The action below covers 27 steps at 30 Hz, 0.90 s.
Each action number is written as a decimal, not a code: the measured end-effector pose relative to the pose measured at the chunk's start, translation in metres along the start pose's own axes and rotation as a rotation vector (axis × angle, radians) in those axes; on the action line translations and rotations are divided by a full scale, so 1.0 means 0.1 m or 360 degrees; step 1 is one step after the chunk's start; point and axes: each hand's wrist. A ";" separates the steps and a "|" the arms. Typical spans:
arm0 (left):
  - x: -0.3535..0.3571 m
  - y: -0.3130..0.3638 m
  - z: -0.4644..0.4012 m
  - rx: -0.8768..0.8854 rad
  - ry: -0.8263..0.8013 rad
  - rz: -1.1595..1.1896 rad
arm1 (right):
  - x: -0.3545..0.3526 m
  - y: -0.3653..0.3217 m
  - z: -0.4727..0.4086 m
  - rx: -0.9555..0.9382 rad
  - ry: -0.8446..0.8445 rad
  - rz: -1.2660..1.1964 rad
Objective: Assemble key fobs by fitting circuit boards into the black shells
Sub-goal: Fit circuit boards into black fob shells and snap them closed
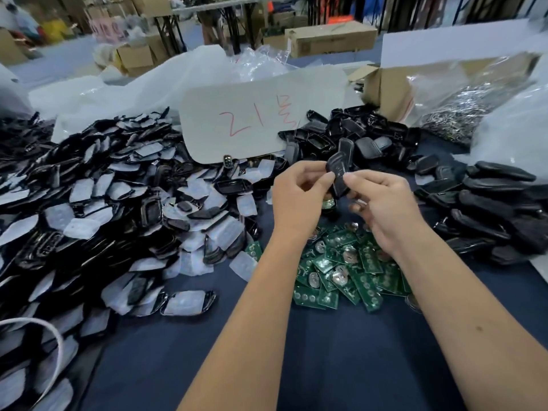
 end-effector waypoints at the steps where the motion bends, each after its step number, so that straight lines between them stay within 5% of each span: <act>1: -0.01 0.01 0.01 -0.0056 -0.0013 0.0111 | -0.01 -0.01 0.00 0.0005 -0.0030 -0.0027; 21: -0.06 0.14 -0.01 -0.0356 -0.0374 0.0369 | -0.11 0.01 -0.02 0.0009 -0.0260 -0.0603; 27: -0.07 0.12 -0.04 -0.0011 -0.0094 -0.0069 | -0.08 0.00 0.00 -0.0366 -0.0038 0.0322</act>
Point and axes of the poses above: each hand's wrist, its own z-axis away from the middle knuckle, its own x-axis out of the palm, y = z × x, and after that the axes turned 4 degrees about z, right-handed
